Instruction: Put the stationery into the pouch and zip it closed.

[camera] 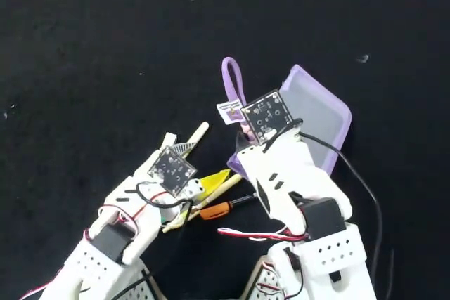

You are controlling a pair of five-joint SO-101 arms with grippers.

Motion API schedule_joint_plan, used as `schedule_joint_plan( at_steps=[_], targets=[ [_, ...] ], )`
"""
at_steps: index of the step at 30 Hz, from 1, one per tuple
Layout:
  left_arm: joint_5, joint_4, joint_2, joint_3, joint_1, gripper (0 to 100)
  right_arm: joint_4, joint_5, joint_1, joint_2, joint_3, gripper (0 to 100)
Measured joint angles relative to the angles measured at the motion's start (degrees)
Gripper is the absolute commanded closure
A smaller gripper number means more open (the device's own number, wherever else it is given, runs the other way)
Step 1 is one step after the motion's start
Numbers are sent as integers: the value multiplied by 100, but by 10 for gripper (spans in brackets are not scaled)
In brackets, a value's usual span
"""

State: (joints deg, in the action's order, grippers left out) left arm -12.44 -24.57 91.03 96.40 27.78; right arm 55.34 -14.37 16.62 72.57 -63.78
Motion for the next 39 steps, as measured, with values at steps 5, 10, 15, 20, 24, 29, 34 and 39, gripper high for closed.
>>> schedule_joint_plan(
  at_steps=[5, 10, 15, 20, 24, 29, 34, 39],
  targets=[
    [-26, 730, -1354, -193, 18, 704, 0, 0, 0, 0, 0, 987],
    [-26, 1222, -2769, -826, -18, 704, 0, 0, 0, 0, 0, 987],
    [-26, 1459, -3464, -1037, -44, 704, 0, 0, 0, 0, 0, 987],
    [-26, 1468, -3226, -1037, -44, 704, 0, 0, 0, 0, 0, 987],
    [-26, 1213, -2637, -1037, -44, 704, -9, 0, 0, 0, 0, 987],
    [-26, 782, -1881, -1029, -44, 704, -9, 0, 0, 0, 0, 987],
    [-26, 756, -1644, -1029, -44, 704, -9, 0, 0, 0, 0, 987],
    [-26, 1275, -1785, -756, -44, 704, -9, 0, 0, 0, 0, 987]
  ],
)
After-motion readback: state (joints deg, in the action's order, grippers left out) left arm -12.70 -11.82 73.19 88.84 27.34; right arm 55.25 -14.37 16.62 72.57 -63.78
